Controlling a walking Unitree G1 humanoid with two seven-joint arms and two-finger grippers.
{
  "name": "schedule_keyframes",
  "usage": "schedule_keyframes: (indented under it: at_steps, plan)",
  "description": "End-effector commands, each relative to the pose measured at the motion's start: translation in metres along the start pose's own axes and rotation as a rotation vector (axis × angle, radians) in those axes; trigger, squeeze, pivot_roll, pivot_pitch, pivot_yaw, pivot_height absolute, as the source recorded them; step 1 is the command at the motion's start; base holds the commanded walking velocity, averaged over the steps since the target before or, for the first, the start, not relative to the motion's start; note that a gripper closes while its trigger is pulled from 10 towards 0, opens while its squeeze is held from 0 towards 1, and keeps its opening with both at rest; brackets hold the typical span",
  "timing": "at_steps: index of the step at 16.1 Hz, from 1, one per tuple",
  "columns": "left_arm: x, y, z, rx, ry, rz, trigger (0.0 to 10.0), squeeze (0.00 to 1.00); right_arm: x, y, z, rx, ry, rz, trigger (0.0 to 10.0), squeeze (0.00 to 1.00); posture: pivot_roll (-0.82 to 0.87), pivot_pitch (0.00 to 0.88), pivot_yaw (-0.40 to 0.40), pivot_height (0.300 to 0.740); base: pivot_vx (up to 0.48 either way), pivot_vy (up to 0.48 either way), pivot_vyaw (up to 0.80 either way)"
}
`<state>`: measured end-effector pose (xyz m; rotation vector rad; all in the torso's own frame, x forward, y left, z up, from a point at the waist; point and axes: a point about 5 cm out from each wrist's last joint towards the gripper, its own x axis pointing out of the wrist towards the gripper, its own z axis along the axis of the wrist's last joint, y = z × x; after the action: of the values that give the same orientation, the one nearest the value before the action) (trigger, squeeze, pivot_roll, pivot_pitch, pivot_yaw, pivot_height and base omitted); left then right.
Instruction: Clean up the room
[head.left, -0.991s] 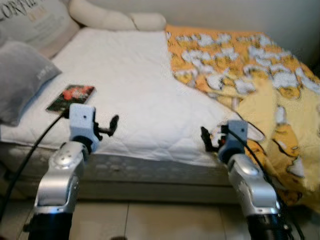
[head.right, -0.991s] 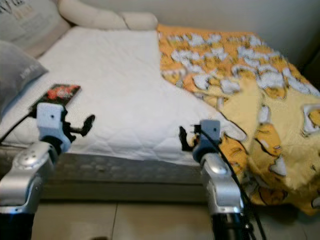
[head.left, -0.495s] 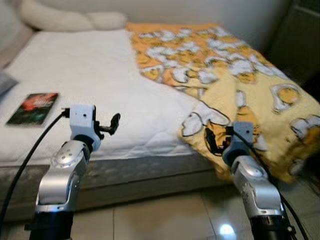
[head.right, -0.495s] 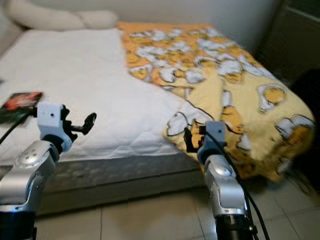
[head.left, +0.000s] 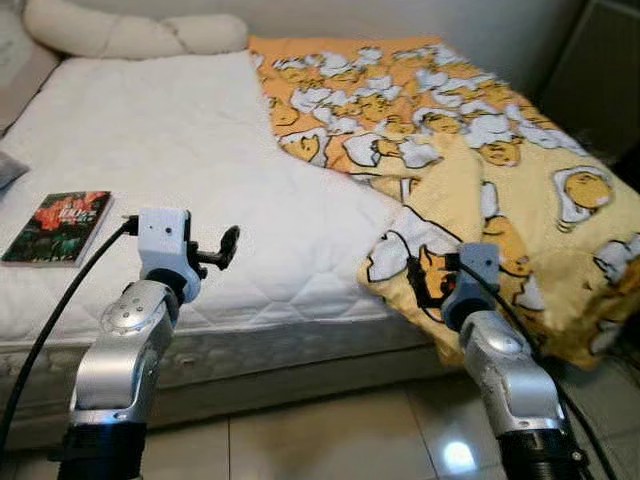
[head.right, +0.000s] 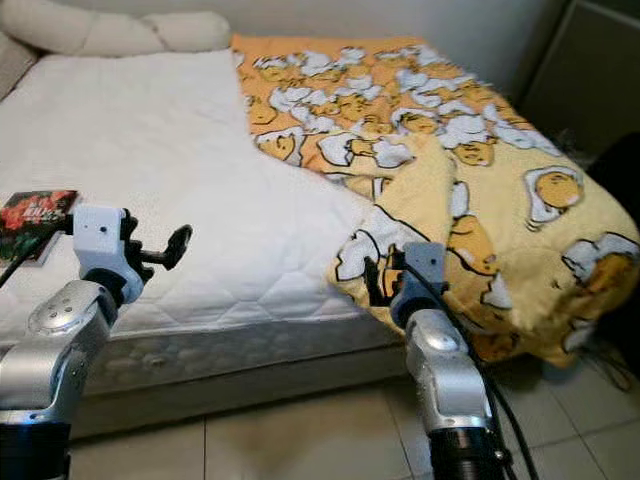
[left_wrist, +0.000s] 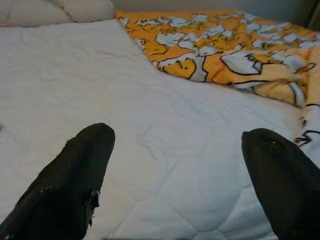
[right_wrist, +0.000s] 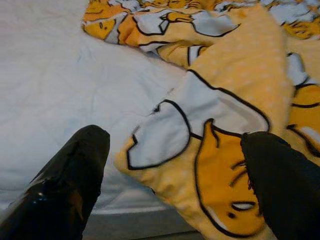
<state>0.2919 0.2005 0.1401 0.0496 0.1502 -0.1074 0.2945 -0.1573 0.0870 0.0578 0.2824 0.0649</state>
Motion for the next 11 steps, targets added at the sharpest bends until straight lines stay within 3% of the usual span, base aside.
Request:
schedule_keyframes:
  at_steps: [1, 11]
  plan:
    - [0.0035, -0.0053, 0.0057, 0.006, -0.022, -0.025, 10.0, 0.0, -0.0001, -0.0077, 0.0031, -0.003, -0.002, -0.023, 10.0, 0.0, 0.06, 0.0, -0.038, 0.74, 0.277, 0.0, -0.78]
    - [0.0048, -0.0052, 0.0055, 0.009, -0.024, -0.023, 10.0, 0.0, 0.0, -0.0052, 0.0088, -0.014, -0.033, 0.016, 10.0, 0.0, 0.06, 0.0, -0.038, 0.74, 0.299, 0.0, -0.05]
